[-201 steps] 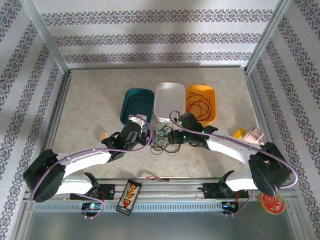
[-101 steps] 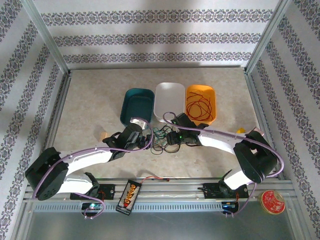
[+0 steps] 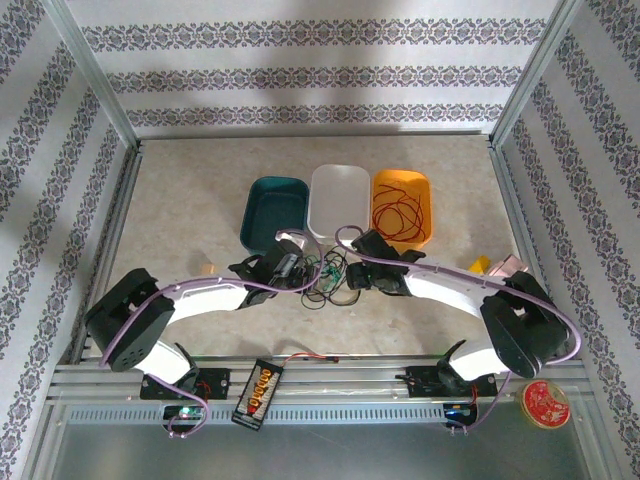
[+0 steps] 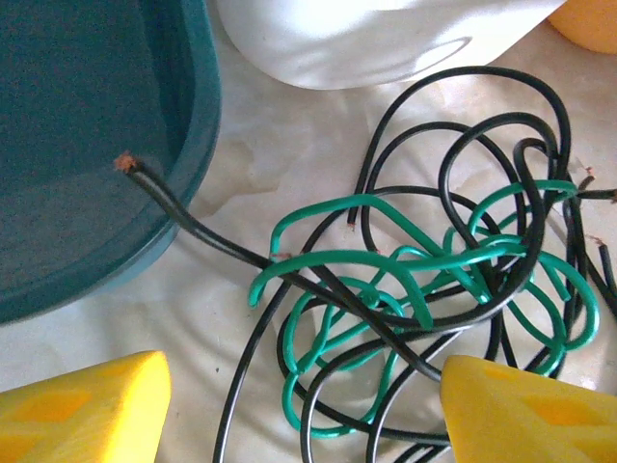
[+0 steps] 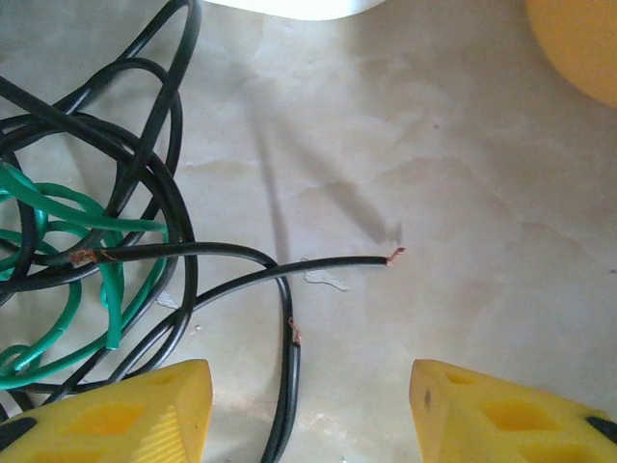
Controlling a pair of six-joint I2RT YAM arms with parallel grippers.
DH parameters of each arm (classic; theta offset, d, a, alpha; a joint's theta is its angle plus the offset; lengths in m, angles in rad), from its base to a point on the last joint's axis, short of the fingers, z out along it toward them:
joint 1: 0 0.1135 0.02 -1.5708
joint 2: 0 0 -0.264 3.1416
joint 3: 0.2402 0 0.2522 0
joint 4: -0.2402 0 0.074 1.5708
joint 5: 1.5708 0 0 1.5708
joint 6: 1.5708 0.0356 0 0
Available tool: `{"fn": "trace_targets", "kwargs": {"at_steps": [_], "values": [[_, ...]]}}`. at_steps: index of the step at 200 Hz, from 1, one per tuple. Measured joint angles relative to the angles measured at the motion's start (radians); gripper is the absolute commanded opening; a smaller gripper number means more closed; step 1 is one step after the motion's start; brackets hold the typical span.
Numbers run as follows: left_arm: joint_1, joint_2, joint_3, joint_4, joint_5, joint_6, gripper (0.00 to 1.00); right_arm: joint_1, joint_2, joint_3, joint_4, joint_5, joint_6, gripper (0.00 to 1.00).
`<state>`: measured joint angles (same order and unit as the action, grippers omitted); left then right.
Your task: Untangle the cables
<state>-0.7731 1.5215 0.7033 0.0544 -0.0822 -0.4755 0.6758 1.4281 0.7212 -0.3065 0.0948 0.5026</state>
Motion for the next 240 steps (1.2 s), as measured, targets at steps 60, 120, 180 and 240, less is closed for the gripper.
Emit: {"fn": "trace_targets", "kwargs": {"at_steps": [60, 120, 180, 240], "values": [[-0.011, 0.056, 0.002, 0.009, -0.034, -0.033, 0.47, -0.039, 0.014, 0.019, 0.021, -0.029, 0.014, 0.45], [-0.013, 0.111, 0.008, 0.013, -0.058, -0.059, 0.24, -0.044, 0.092, 0.089, 0.070, -0.068, 0.010, 0.43], [-0.013, 0.129, 0.029, 0.012, -0.073, -0.063, 0.09, -0.046, 0.173, 0.102, 0.115, -0.113, 0.022, 0.42], [-0.014, 0.142, 0.043, -0.001, -0.093, -0.064, 0.00, -0.046, 0.210, 0.088, 0.171, -0.138, 0.050, 0.43]]}}
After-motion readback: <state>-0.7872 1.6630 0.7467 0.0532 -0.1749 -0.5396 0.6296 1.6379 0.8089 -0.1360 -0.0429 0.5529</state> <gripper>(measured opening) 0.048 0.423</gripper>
